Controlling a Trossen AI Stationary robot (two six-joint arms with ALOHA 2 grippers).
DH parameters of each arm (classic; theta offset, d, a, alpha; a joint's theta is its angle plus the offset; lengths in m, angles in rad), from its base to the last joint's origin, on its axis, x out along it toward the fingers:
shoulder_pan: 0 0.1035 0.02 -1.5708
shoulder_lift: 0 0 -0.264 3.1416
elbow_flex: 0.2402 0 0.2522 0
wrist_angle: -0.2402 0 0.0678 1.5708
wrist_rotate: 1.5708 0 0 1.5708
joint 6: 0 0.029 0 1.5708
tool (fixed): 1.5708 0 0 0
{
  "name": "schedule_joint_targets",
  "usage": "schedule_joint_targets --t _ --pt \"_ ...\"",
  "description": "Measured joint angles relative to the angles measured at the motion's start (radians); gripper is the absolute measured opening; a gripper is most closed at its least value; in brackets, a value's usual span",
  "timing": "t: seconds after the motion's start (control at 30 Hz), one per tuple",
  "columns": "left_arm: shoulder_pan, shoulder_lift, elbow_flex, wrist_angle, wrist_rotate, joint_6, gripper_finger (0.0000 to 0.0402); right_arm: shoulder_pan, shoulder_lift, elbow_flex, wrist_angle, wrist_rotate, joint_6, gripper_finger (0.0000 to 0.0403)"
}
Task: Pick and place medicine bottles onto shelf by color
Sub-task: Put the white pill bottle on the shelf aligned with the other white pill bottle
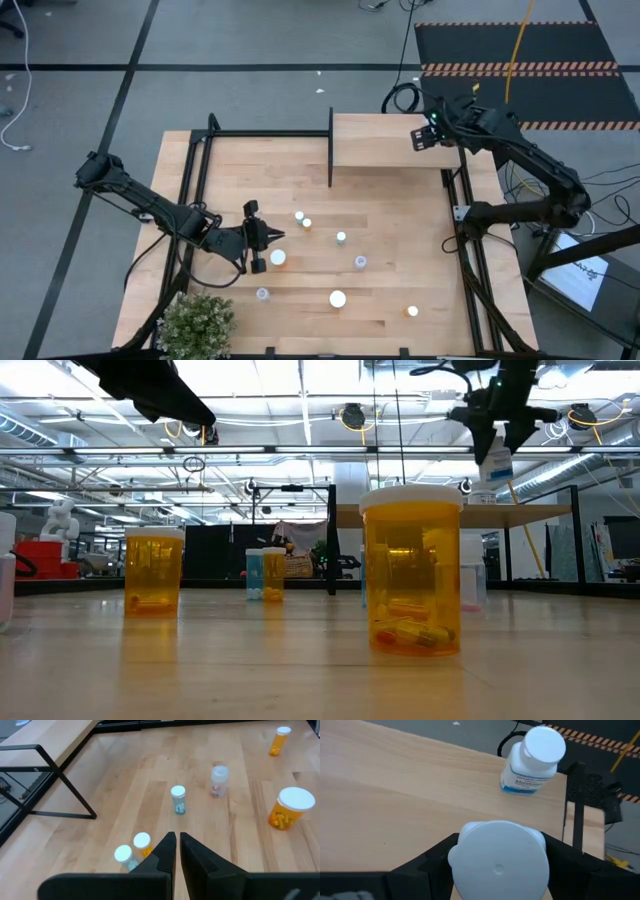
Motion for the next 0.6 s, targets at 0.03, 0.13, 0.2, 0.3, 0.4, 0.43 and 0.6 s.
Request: schedule_joint_targets --t 0.03,0.13,0.2,0.3,0.4,0.43,0.6 --pt "0.0 0.0 0.0 0.0 0.0 0.0 0.0026 -0.008 -0.009 -0.014 0.013 -0.015 0.0 0.0237" --pt "0.0 0.0 0.0 0.0 0.0 0.0 0.0026 -0.027 -0.033 -0.051 0.033 -0.036 0.001 0.0237" --pt "0.0 0.0 0.0 0.0 0.0 0.0 0.0026 -0.037 -0.045 -0.071 0.034 -0.038 0.011 0.0237" --pt "0.0 0.0 0.0 0.0 -0.001 0.0 0.0026 -0.058 -0.052 -0.099 0.036 -0.038 0.015 0.0237" --pt "0.0 0.0 0.0 0.0 -0.001 0.0 0.0026 -0.075 -0.052 -0.125 0.065 -0.07 0.015 0.0237" --pt "0.0 0.0 0.0 0.0 -0.001 0.0 0.0026 -0.083 -0.052 -0.135 0.079 -0.084 0.011 0.0237" --pt "0.0 0.0 0.0 0.0 -0.002 0.0 0.0026 -0.102 -0.052 -0.161 0.13 -0.113 -0.009 0.0237"
